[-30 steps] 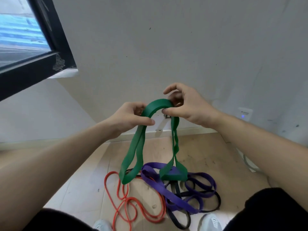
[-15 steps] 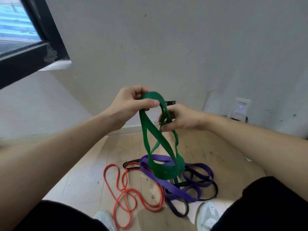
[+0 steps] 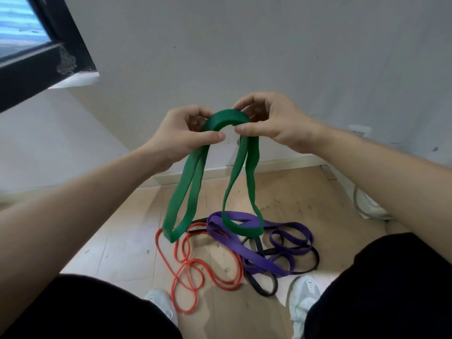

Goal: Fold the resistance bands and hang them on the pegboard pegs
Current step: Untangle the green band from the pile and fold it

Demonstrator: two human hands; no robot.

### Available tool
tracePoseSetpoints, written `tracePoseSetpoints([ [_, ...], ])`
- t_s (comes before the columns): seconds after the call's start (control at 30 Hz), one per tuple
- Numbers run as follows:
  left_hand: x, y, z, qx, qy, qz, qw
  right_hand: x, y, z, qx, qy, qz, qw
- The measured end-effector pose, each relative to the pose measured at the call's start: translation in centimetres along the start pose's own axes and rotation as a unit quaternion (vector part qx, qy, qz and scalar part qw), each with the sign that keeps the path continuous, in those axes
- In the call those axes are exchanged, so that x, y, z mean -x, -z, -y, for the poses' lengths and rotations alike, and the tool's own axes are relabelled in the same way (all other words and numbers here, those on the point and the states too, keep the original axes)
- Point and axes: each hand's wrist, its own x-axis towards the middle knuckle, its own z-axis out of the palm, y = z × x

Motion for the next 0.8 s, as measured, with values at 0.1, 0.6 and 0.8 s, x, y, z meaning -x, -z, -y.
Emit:
tracePoseSetpoints([
  [0.1,0.1,0.2,0.0,-0.011,-0.012,0.002,1.000,0.1,-0.4,0.3,0.030,0.019,-0.001,0.999],
  [0.6,0.5,-0.6,-1.4,0.062,-0.020,-0.026,0.998,0.5,-1.2,1.3,0.143,0.097,0.077,0.982],
  [0.8,0.5,-0.8,-0.9,0.060,-0.022,0.010,0.998,0.3,-0.4,0.9,0.145,0.111,0.072,0.981],
])
